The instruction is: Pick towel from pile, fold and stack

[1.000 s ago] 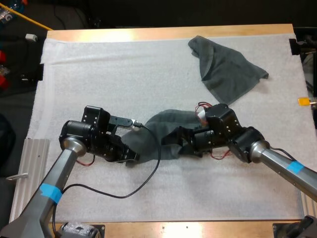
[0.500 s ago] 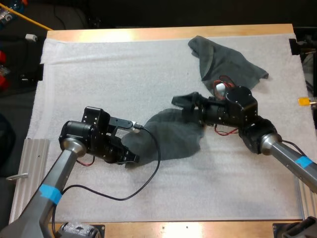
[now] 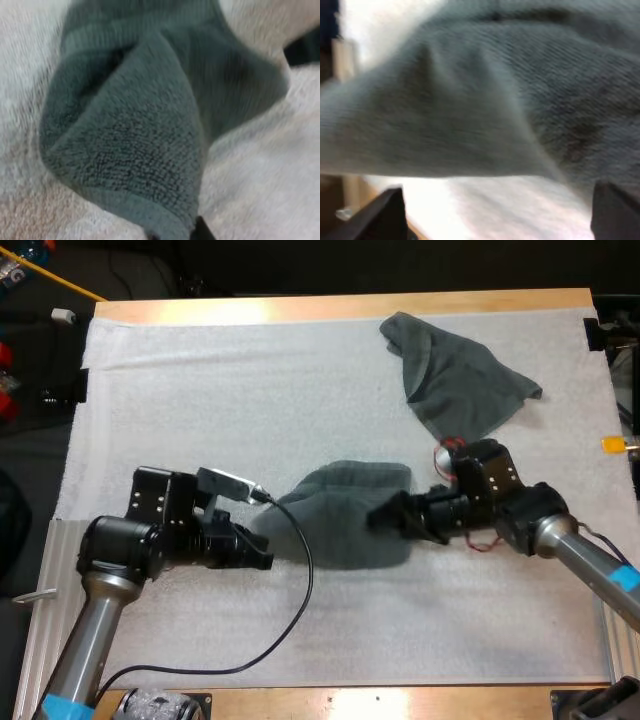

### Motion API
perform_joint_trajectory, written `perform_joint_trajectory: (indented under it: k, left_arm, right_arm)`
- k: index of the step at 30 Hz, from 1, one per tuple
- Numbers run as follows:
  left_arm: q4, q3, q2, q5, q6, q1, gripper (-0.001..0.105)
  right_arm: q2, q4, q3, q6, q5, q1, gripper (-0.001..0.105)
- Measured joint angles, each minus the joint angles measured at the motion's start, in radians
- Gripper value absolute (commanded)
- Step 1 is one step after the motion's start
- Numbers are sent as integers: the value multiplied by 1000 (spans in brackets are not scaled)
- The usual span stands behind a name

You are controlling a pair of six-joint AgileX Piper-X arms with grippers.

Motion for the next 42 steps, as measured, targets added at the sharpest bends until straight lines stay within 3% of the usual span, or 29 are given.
perform_joint_trajectory:
  k: [7,12,16,18,28,30,35,42]
  left_arm:
    - [-26,-84,0,0,-11,0,0]
    - [-41,-84,13,0,-11,0,0]
    - [-41,-84,32,0,-11,0,0]
    - [-41,-84,35,-2,-11,0,0]
    - [-69,-19,92,-74,6,0,0]
    - [-69,-16,103,-76,6,0,0]
    - [-84,-11,103,-76,15,0,0]
    - [-125,52,103,-76,28,0,0]
  right_arm:
    - [-52,236,0,-174,34,28,74]
    - [-52,226,21,-189,177,128,66]
    - [-47,129,72,-85,256,178,44]
    - [-32,63,99,-20,269,179,40]
    - [89,-214,144,217,262,179,39]
    - [99,-255,144,231,255,179,36]
    - [79,-375,140,282,204,179,2]
    - [41,-411,78,281,287,179,0]
